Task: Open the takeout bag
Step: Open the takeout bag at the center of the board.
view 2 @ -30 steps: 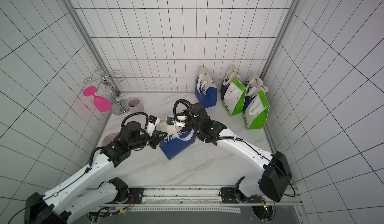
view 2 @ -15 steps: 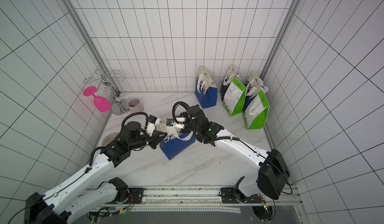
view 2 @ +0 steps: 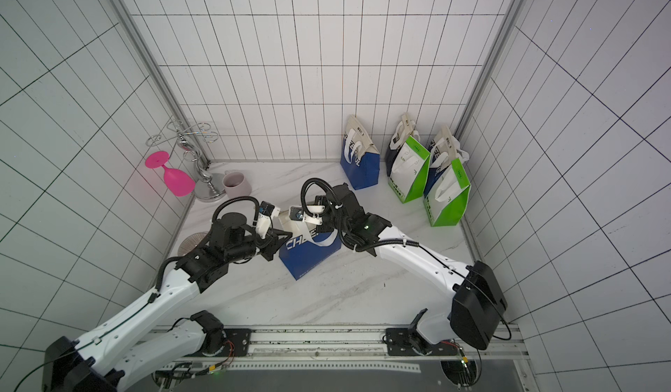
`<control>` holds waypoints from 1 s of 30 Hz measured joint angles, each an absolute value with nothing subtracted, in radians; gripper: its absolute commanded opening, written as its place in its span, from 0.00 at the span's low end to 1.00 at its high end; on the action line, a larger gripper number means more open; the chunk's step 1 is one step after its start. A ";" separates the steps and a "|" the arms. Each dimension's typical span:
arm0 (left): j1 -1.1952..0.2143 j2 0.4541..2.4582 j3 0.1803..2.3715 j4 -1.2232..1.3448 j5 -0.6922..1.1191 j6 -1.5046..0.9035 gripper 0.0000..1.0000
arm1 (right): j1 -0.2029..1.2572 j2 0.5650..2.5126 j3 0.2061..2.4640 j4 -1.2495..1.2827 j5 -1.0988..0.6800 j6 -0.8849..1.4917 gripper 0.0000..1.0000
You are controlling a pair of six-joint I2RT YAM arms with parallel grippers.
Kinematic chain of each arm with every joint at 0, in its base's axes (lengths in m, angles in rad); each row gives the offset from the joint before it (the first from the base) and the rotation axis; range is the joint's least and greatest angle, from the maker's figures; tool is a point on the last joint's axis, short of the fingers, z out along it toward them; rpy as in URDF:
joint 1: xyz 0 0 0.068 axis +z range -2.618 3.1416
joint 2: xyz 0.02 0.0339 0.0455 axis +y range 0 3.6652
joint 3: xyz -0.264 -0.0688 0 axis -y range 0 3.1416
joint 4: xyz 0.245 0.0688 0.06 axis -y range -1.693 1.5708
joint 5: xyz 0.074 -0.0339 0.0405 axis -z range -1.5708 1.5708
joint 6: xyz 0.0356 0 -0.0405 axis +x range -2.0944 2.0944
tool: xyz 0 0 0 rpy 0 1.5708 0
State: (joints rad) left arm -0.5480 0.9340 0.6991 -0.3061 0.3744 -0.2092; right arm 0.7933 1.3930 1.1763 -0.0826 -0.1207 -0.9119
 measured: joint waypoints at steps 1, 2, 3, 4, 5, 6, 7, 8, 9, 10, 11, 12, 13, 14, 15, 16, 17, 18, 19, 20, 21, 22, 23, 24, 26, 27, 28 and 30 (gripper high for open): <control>-0.548 0.934 0.699 -0.308 0.374 -0.209 0.00 | 0.794 1.393 1.171 -0.076 -0.120 -0.909 0.25; -0.548 0.934 0.699 -0.308 0.374 -0.209 0.00 | 0.795 1.393 1.165 -0.070 -0.119 -0.907 0.24; -0.548 0.934 0.699 -0.309 0.374 -0.209 0.00 | 0.795 1.393 1.159 -0.067 -0.118 -0.905 0.24; -0.548 0.934 0.699 -0.309 0.374 -0.209 0.00 | 0.796 1.393 1.152 -0.063 -0.118 -0.903 0.24; -0.548 0.934 0.699 -0.310 0.374 -0.209 0.00 | 0.797 1.394 1.145 -0.063 -0.117 -0.901 0.24; -0.548 0.934 0.699 -0.310 0.374 -0.209 0.00 | 0.799 1.396 1.142 -0.062 -0.113 -0.900 0.24; -0.548 0.934 0.699 -0.311 0.374 -0.209 0.00 | 0.799 1.398 1.139 -0.062 -0.113 -0.898 0.24; -0.548 0.934 0.699 -0.312 0.374 -0.209 0.00 | 0.799 1.400 1.135 -0.060 -0.112 -0.897 0.24; -0.548 0.934 0.699 -0.312 0.374 -0.209 0.00 | 0.799 1.402 1.134 -0.057 -0.111 -0.897 0.24; -0.548 0.934 0.699 -0.313 0.374 -0.209 0.00 | 0.799 1.406 1.134 -0.054 -0.110 -0.897 0.23; -0.548 0.934 0.699 -0.313 0.374 -0.210 0.00 | 0.799 1.409 1.134 -0.049 -0.108 -0.897 0.22; -0.548 0.934 0.699 -0.313 0.373 -0.209 0.00 | 0.799 1.413 1.134 -0.045 -0.107 -0.896 0.20; -0.548 0.934 0.699 -0.313 0.373 -0.210 0.00 | 0.799 1.415 1.134 -0.043 -0.106 -0.896 0.17; -0.548 0.934 0.699 -0.314 0.371 -0.210 0.00 | 0.799 1.418 1.134 -0.041 -0.105 -0.894 0.13; -0.548 0.934 0.699 -0.314 0.370 -0.210 0.00 | 0.799 1.419 1.134 -0.041 -0.103 -0.894 0.09; -0.548 0.934 0.699 -0.314 0.370 -0.210 0.00 | 0.800 1.419 1.134 -0.040 -0.102 -0.894 0.04; -0.548 0.934 0.699 -0.314 0.370 -0.210 0.00 | 0.800 1.419 1.134 -0.039 -0.099 -0.893 0.00; -0.548 0.934 0.699 -0.315 0.370 -0.210 0.00 | 0.800 1.419 1.134 -0.038 -0.094 -0.892 0.00; -0.548 0.934 0.699 -0.314 0.370 -0.210 0.00 | 0.801 1.419 1.134 -0.038 -0.091 -0.894 0.00; -0.548 0.934 0.699 -0.314 0.369 -0.210 0.00 | 0.801 1.419 1.134 -0.039 -0.089 -0.894 0.00; -0.548 0.934 0.699 -0.314 0.369 -0.210 0.00 | 0.801 1.419 1.134 -0.039 -0.087 -0.894 0.00; -0.548 0.934 0.699 -0.314 0.369 -0.210 0.00 | 0.801 1.417 1.134 -0.040 -0.087 -0.896 0.00; -0.548 0.934 0.699 -0.314 0.369 -0.210 0.00 | 0.801 1.415 1.134 -0.043 -0.086 -0.898 0.00; -0.548 0.934 0.699 -0.314 0.369 -0.210 0.00 | 0.801 1.412 1.134 -0.046 -0.086 -0.900 0.00; -0.548 0.934 0.699 -0.313 0.369 -0.209 0.00 | 0.801 1.407 1.135 -0.054 -0.085 -0.906 0.00; -0.548 0.934 0.699 -0.312 0.369 -0.210 0.00 | 0.801 1.406 1.136 -0.058 -0.082 -0.911 0.00; -0.548 0.934 0.699 -0.311 0.370 -0.210 0.00 | 0.801 1.406 1.136 -0.062 -0.079 -0.918 0.00; -0.548 0.934 0.699 -0.310 0.370 -0.210 0.00 | 0.801 1.406 1.137 -0.067 -0.072 -0.932 0.00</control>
State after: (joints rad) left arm -0.5480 0.9340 0.6991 -0.3103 0.3698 -0.2096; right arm 0.8009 1.4059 1.1374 -0.0666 -0.0719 -0.9321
